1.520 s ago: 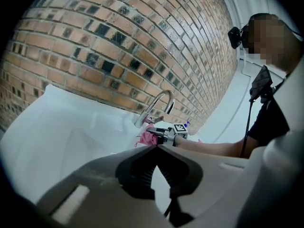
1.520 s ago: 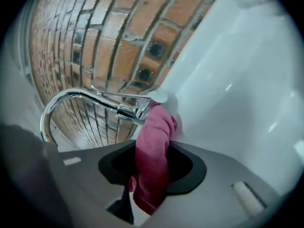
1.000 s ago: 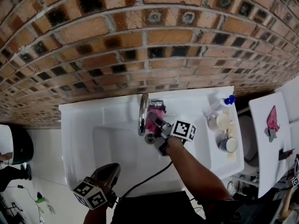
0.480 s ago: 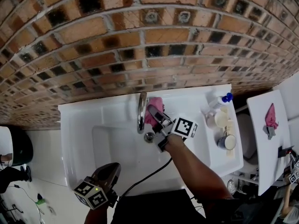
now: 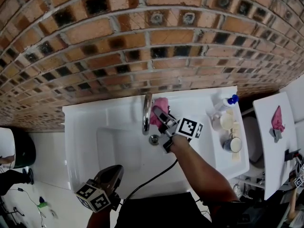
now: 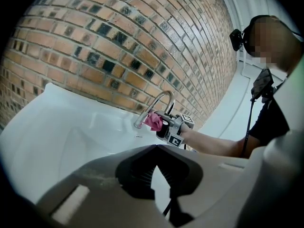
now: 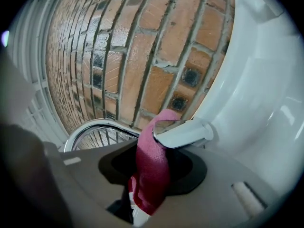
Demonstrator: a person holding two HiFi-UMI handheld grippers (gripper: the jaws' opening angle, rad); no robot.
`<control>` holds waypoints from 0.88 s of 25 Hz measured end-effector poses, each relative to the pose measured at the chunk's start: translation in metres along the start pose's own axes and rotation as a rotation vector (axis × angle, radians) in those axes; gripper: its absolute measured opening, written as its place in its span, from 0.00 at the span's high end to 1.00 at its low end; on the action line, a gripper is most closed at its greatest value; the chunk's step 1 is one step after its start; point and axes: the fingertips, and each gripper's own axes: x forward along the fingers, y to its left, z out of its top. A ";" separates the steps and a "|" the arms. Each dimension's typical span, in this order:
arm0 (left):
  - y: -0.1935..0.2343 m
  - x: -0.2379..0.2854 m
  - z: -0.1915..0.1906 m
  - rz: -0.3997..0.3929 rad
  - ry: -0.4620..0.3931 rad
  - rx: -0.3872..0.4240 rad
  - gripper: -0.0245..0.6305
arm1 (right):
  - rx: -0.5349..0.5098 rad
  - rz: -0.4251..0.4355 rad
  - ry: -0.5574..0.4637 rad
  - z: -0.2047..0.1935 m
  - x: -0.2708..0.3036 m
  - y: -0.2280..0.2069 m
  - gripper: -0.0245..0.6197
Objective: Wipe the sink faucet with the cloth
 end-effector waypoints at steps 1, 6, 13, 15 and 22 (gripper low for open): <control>0.000 0.000 0.000 0.000 0.000 0.001 0.95 | -0.013 0.007 0.011 -0.002 -0.001 0.001 0.72; 0.000 0.000 0.003 0.014 -0.009 -0.014 0.95 | -0.116 -0.011 0.131 -0.030 -0.005 -0.011 0.72; -0.006 0.000 -0.002 0.020 0.002 -0.015 0.95 | -0.004 -0.064 0.261 -0.070 0.008 -0.050 0.72; -0.006 -0.002 -0.005 0.027 0.004 -0.017 0.95 | 0.091 -0.083 0.271 -0.077 0.013 -0.060 0.72; -0.003 -0.008 -0.004 0.061 -0.017 -0.035 0.95 | 0.137 -0.085 0.298 -0.073 0.030 -0.057 0.72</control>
